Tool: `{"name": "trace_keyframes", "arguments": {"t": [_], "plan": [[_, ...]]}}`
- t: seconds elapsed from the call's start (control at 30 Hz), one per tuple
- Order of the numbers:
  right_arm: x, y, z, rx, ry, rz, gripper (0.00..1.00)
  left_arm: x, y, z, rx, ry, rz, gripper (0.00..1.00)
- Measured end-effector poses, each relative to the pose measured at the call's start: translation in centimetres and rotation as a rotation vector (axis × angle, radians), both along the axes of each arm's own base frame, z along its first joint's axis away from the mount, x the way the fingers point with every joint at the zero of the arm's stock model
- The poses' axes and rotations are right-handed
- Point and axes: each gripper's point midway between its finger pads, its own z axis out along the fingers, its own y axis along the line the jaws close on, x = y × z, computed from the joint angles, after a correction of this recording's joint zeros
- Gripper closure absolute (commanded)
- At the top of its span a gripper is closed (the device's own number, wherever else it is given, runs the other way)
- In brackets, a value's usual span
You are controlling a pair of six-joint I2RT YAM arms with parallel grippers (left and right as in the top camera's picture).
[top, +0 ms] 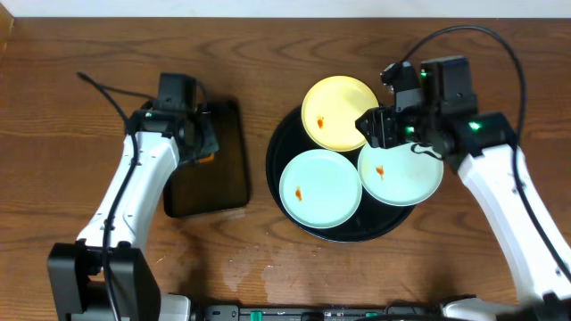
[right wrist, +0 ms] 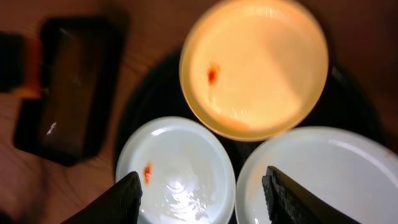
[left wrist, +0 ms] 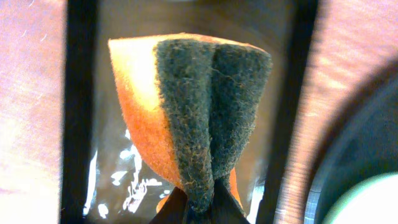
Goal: Clean dirty plates on tray and stack at the side
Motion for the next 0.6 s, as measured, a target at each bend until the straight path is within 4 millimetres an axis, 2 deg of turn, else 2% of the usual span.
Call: {"name": "trace_keyframes", "arguments": {"t": [0.07, 0.17, 0.33, 0.4, 0.5, 0.6], "plan": [[-0.4, 0.0, -2.0, -0.014, 0.077, 0.006, 0.39, 0.3, -1.4, 0.8, -0.032, -0.012, -0.038, 0.93], [-2.4, 0.0, -4.8, -0.046, 0.225, 0.016, 0.44, -0.6, -3.8, 0.8, -0.089, 0.015, -0.101, 0.93], [-5.8, 0.3, -8.9, -0.107, 0.461, 0.045, 0.64, -2.7, -8.0, 0.6, -0.146, 0.073, -0.208, 0.93], [-6.6, 0.7, -10.4, -0.128, 0.520, 0.066, 0.67, -3.5, -9.5, 0.6, -0.157, 0.092, -0.245, 0.92], [-7.1, 1.6, -12.6, -0.157, 0.576, 0.096, 0.67, -4.6, -11.4, 0.6, -0.173, 0.114, -0.278, 0.92], [-6.7, 1.8, -14.3, -0.212, 0.570, 0.102, 0.67, -5.1, -12.3, 0.6, -0.184, 0.126, -0.275, 0.92]]}}
